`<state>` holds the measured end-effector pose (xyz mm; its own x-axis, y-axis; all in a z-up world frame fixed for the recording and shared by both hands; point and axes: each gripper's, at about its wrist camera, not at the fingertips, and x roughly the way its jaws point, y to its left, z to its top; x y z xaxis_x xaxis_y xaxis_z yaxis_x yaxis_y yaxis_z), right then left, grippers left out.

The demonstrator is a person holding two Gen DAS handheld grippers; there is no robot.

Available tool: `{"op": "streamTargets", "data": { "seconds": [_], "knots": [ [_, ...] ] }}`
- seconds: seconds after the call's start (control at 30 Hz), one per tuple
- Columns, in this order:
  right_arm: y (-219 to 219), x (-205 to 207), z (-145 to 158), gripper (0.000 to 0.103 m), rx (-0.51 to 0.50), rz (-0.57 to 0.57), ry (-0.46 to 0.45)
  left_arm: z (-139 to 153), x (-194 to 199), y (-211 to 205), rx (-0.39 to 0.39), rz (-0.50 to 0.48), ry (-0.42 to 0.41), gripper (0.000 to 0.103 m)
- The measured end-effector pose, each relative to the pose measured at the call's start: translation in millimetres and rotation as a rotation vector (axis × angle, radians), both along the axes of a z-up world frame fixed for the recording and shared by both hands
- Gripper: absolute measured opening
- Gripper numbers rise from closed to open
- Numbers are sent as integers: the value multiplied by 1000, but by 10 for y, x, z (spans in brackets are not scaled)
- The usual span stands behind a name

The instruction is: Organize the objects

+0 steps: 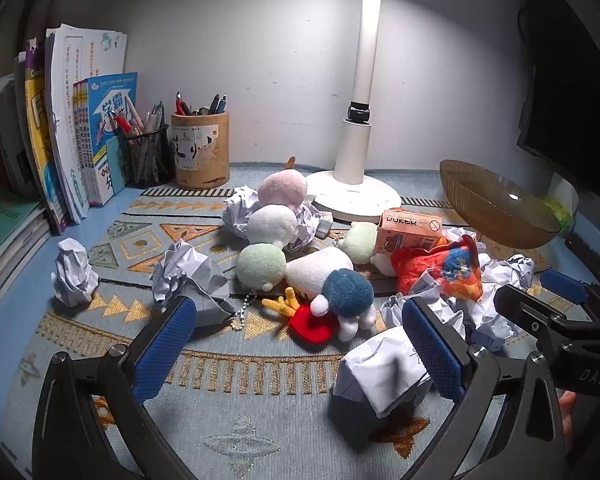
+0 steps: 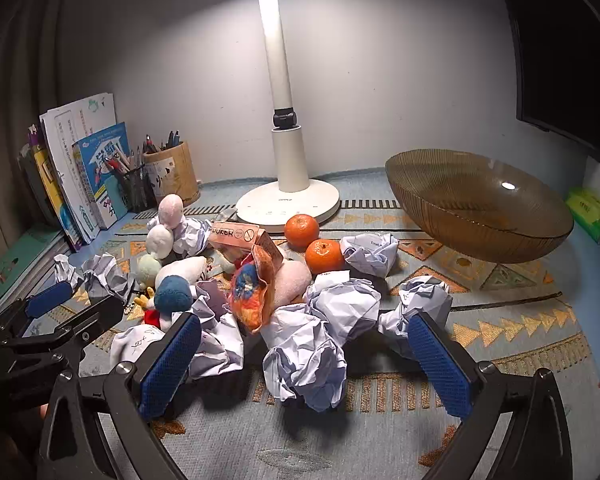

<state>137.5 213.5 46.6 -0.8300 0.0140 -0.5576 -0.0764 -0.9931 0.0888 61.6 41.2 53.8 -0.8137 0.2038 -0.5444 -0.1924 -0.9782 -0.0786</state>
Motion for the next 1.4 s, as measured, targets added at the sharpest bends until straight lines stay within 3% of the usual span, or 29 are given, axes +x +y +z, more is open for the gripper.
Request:
{"op": "streamTargets", "data": {
  "seconds": [0.9,1.03,1.13,1.23,1.3,1.4],
  "knots": [
    [-94,9,22,103,45,8,11,-11,-21,-7,1,-1,-12,102],
    [123,234,125,103,-9,-57,85,22,38,-55,48,-54,-20,102],
    [329,346,68,103,-80,-32,25,39,227,-32,95,-162,-16,102],
    [393,390,36,101,-114,9,-28,-26,263,185,23,-222,-94,102],
    [352,331,23,100,-111,31,-80,-81,229,320,-42,-212,-136,102],
    [284,201,-37,84,-138,64,-156,-118,162,395,-50,-247,-173,102]
  ]
}}
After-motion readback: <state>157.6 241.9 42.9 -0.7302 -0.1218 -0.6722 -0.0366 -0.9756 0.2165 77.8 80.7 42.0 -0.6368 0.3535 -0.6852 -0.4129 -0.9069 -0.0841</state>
